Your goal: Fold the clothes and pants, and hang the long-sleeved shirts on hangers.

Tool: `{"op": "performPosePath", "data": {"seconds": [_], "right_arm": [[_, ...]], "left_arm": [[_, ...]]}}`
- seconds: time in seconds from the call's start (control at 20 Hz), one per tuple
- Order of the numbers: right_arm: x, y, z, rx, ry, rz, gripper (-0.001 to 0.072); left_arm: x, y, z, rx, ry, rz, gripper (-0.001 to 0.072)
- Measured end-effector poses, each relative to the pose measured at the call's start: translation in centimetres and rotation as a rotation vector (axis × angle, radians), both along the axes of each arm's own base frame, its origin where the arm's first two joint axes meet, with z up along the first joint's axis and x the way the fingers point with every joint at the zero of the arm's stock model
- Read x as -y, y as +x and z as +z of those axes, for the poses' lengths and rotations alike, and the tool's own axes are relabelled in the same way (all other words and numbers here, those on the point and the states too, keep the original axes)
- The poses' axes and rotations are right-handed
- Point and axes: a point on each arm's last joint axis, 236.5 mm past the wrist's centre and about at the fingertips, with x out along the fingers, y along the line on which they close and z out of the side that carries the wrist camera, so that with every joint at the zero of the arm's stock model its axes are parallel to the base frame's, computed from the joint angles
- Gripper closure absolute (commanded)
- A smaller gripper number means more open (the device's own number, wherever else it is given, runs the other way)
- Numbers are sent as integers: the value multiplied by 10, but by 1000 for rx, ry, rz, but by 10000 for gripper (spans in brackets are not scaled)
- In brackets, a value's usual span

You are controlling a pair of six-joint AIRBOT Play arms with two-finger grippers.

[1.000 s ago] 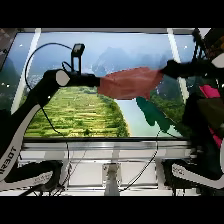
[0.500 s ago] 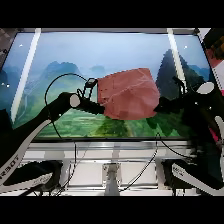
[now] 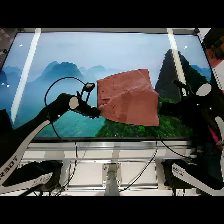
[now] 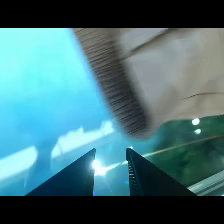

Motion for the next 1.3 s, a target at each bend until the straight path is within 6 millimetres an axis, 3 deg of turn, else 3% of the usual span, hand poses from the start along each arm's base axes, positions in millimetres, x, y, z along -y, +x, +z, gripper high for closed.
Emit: {"op": "performPosePath", "data": {"seconds": [0.25,0.35,0.45,0.55,0.6,0.85,1.3], "right_arm": [[15,10,-2,29,-63,4,329],[16,9,-7,17,-68,5,329],[13,10,-10,11,-51,2,329],[3,13,-10,16,-8,4,329],[-3,13,-9,19,18,7,329],[-16,16,-5,33,77,25,329],[-21,17,-2,40,102,32,329]], "left_arm": [[-42,15,17,11,9,125,481],[-44,19,22,-9,-70,152,481],[-35,23,30,-24,-190,141,469],[-21,27,38,-7,-293,80,305],[-15,27,39,3,-324,33,273],[18,16,26,17,-401,-189,273],[49,7,4,-7,-477,-280,275]]}}
